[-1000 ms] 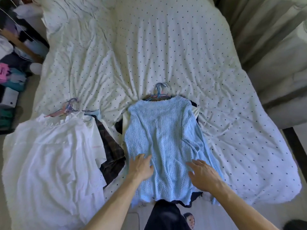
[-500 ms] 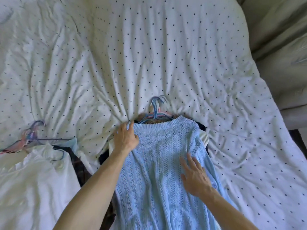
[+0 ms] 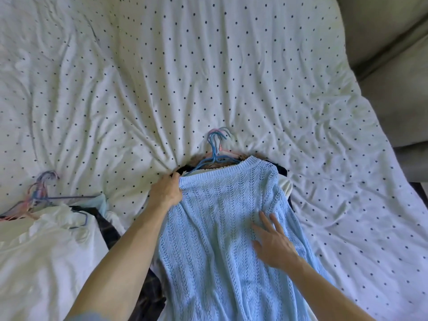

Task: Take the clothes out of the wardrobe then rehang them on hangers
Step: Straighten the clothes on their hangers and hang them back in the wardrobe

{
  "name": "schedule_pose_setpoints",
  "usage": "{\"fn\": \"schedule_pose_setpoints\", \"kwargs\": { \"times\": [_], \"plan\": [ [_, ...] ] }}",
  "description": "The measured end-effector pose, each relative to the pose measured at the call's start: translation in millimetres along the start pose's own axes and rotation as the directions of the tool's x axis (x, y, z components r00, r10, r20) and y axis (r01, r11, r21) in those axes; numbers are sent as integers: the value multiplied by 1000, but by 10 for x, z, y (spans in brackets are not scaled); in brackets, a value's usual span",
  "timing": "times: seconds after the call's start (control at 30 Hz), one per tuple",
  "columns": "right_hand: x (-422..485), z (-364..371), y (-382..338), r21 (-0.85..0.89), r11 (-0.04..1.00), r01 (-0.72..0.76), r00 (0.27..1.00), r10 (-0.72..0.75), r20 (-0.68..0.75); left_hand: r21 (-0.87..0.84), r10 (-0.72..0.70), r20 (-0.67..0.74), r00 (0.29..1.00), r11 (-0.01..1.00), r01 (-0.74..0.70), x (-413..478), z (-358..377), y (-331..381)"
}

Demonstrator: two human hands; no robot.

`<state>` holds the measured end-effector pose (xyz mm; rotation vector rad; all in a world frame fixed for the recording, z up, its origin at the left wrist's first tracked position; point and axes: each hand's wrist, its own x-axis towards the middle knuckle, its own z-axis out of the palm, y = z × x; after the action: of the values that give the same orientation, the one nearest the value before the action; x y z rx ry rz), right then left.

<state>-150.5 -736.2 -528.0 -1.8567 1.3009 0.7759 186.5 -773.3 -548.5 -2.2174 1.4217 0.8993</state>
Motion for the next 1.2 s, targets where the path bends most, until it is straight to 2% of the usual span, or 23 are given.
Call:
{"fn": "schedule_pose_setpoints", "kwargs": {
  "times": [0.1,0.23,0.33,0.4,0.47,0.53,0.6,0.67,0.73,0.8,0.9,1.0,1.1,1.13,1.2],
  "plan": [
    [-34,-28,-6,1,1000,5,1000,-5,8,40,-3,-4,1000,999,3,7,15,-42],
    [-179,-72,-13,35,999,-14,999,13,33,-61,-17,18,1000,998,18,-88,5,-75],
    [-378,-148,-102,139,990,-32,999,28,35,-270,-4,-28,1000,963,-4,-383,-73,10],
    [-563,-235,-197,284,958,-52,998,59,-17,-421,3,-110,994,906,-49,-695,-145,129],
    [-778,-328,-307,451,891,-57,991,105,-81,-521,37,-143,989,847,-107,-1092,-188,273],
    [-1020,-402,-429,625,780,-32,982,140,-125,-547,129,-108,986,820,-168,-1565,-180,433],
    [-1290,-440,-553,827,560,42,980,138,-143,-513,267,-58,962,818,-259,-2033,-105,608],
    [-1582,-395,-624,912,386,139,969,136,-206,-488,385,-19,923,802,-344,-2480,-21,814],
    [-1861,-248,-587,916,339,213,930,217,-296,-482,466,-10,885,773,-413,-2858,95,1012],
    [-2148,-49,-422,917,319,238,887,312,-339,-442,544,17,839,757,-482,-3191,171,1188],
    [-2681,276,-44,917,287,277,866,338,-368,-323,661,95,744,728,-605,-3615,223,1465],
    [-3406,625,413,886,345,311,797,413,-440,-210,748,169,642,664,-718,-4006,150,1889],
    [-4319,996,807,851,433,297,708,498,-501,-25,845,129,518,525,-851,-4473,5,2506],
    [-4640,1139,913,848,447,284,679,530,-507,47,886,81,456,454,-890,-4658,-17,2736],
    [-5280,1426,1079,843,481,242,616,595,-516,171,961,-17,275,274,-946,-5108,-11,3207]
  ]
}}
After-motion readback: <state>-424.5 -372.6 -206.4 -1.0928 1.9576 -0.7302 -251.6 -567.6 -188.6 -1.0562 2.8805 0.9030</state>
